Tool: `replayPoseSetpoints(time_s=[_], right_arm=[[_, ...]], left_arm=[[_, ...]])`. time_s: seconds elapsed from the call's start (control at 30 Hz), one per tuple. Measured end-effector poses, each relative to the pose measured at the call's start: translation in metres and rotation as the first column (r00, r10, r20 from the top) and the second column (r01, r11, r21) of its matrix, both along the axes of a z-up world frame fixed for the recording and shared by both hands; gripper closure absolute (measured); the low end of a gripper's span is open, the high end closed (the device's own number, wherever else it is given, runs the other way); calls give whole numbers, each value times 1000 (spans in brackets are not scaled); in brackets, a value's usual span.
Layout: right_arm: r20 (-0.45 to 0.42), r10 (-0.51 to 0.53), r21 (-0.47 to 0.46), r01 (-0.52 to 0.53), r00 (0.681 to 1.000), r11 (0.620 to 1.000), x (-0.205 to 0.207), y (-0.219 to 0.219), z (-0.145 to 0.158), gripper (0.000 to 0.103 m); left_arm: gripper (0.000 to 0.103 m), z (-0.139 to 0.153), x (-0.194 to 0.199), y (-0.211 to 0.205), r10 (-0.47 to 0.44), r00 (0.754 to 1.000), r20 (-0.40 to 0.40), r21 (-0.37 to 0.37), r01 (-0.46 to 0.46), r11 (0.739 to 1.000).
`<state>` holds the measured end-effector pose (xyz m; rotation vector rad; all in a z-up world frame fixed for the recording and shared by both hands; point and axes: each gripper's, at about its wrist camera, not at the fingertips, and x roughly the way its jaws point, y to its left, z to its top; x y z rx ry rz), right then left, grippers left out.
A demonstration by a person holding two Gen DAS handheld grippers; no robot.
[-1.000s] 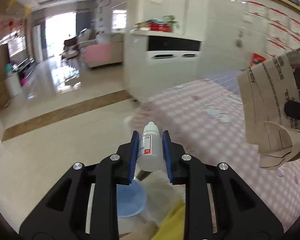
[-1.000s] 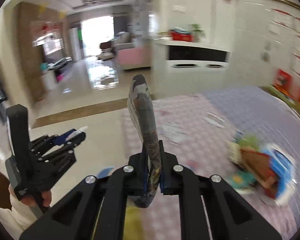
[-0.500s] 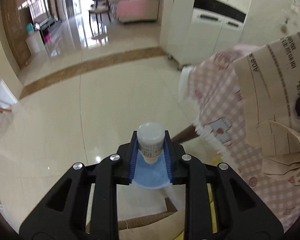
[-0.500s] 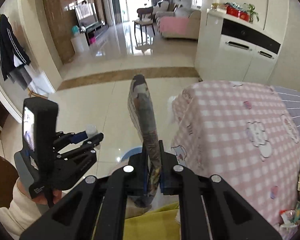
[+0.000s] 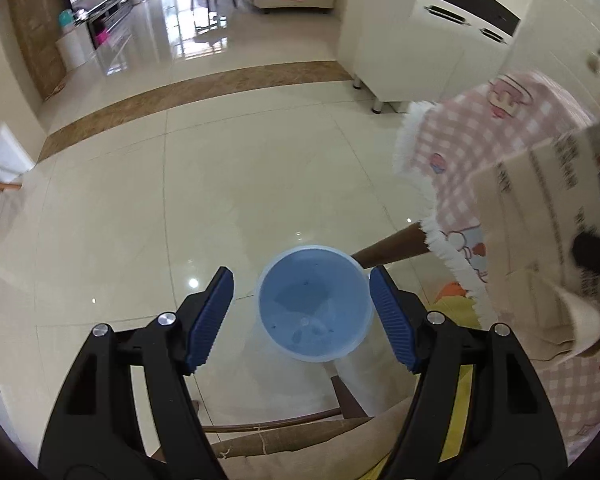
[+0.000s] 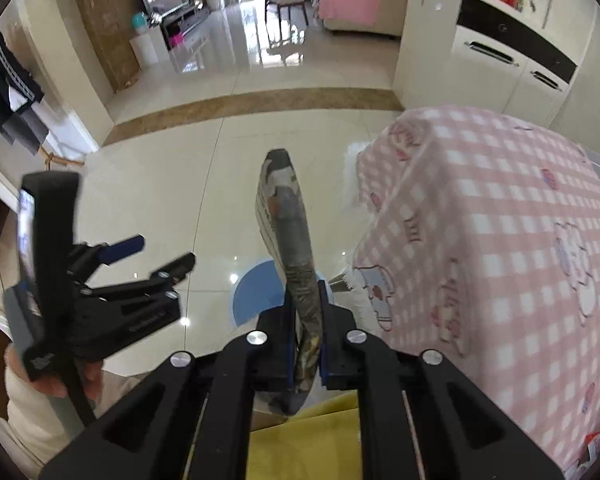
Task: Collect trash
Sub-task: 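Carry the white bottle with the left gripper over the blue wastebasket, then open the left gripper to drop the bottle into the wastebasket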
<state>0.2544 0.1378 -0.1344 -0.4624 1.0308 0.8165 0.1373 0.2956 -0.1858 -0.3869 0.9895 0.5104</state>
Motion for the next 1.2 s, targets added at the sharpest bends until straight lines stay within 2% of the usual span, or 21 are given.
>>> replayPoseSetpoints(time_s=[0.13,0.17,0.2,0.23,0.27,0.37,0.47,0.6,0.7,0.8,1.0,1.2], right_arm=[[-48,28,-31,-30,998,999,7,26,-15,91],[-49,40,-32,-42,998,999,8,37,-18,74],[-46,48,-41,-50,998,998,5,42,-20,34],[-37,52,-67,-54,998,996,5,50,-22,16],[-12,38,-95,-39,999,995,5,56,-22,12],[14,71,-58,-70,997,996,-3,57,-14,12],[55,91,-93,-85,994,992,-12,52,-11,12],[43,107,-88,-103,993,991,-24,38,-4,12],[25,115,-51,-114,993,992,-33,25,-3,12],[28,100,-47,-98,995,994,-38,17,-1,12],[15,58,-5,-58,998,998,-41,-5,10,12],[-11,19,54,-18,1000,998,-38,-41,19,12]], left_arm=[[33,7,-13,8,41,999,1,53,-41,998],[33,9,-17,10,47,999,2,59,-47,997],[33,10,-20,11,52,999,5,60,-53,997],[33,12,-25,13,59,998,7,57,-60,997],[33,13,-28,14,63,998,9,55,-64,996],[33,15,-37,16,79,997,17,66,-80,995],[33,15,-42,17,92,996,16,80,-93,992],[33,18,-44,16,105,994,20,95,-106,990],[33,26,-48,11,110,993,47,125,-115,985],[33,33,-50,7,96,993,70,122,-104,987],[33,56,-52,-11,34,992,118,137,-51,989],[32,79,-42,-48,-77,980,184,142,51,988]])
